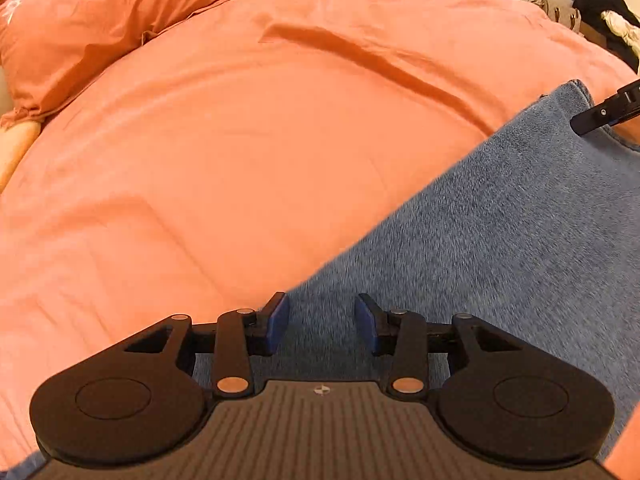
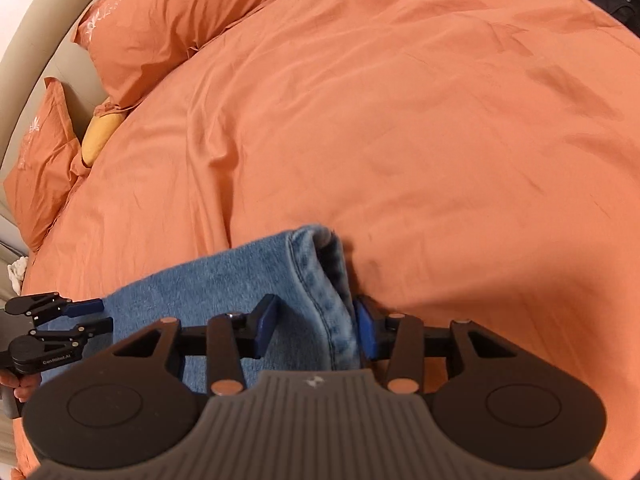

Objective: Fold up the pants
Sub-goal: 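Open both grippers and move them along the jeans, then grasp the leg hem with the right gripper and lift it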

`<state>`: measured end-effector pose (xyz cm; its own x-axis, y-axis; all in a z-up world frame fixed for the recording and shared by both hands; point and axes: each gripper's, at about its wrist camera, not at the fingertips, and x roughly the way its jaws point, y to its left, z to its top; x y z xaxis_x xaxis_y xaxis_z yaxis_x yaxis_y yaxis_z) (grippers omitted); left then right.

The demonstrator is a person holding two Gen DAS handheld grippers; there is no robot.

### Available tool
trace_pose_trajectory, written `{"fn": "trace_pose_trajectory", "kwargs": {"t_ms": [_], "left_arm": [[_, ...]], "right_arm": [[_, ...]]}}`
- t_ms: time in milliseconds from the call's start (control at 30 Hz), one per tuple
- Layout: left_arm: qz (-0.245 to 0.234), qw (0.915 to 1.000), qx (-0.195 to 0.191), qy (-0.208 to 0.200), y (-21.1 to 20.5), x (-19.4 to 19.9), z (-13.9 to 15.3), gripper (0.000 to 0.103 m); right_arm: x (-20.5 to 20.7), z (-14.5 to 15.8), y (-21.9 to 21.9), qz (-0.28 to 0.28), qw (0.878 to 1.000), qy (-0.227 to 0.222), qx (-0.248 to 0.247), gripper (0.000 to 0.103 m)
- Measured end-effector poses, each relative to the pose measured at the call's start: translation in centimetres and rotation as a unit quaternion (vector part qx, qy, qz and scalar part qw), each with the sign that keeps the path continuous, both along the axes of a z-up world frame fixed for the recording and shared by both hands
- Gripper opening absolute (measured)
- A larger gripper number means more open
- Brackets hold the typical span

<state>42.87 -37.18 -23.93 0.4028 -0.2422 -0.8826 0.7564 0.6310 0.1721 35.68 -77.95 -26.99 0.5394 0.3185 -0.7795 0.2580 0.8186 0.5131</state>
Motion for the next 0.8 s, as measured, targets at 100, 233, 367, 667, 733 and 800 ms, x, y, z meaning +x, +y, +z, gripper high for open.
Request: {"fn": "trace_pose_trajectory", "kwargs": {"t_ms": [100, 233, 367, 667, 733, 800], "left_arm": [[0.005, 1.0000, -0.006, 0.000, 0.1, 0.5, 0.0, 0.052], [0.006, 0.9999, -0.007, -0.009, 0.2, 0.1, 0.5, 0.051], [-0.028, 0.9991, -0.010, -0.031, 0.2, -2.4, 2.3, 0.030], [-0.211, 0.9766, 0.021, -0.038, 2.0, -11.7, 3.2, 0.021], [-0.222, 0.9740, 0.036, -0.028, 2.2, -12.9, 2.0, 0.019], [-0.217, 0.9752, 0.040, -0.015, 2.5, -13.4, 0.8, 0.017]], "right_arm": [[0.2, 0.2, 0.4, 0.003, 1.000, -0.001, -0.012, 0.029], [-0.5, 2.7, 0.8, 0.004, 0.999, -0.012, -0.035, 0.012], [-1.7, 6.8, 1.8, 0.013, 0.998, -0.028, -0.057, 0.008], [-3.0, 15.9, 6.4, 0.043, 0.992, -0.048, -0.105, 0.007], [-3.3, 17.4, 7.7, 0.052, 0.990, -0.058, -0.115, 0.007], [-3.5, 18.7, 8.8, 0.052, 0.990, -0.061, -0.120, 0.006]]}}
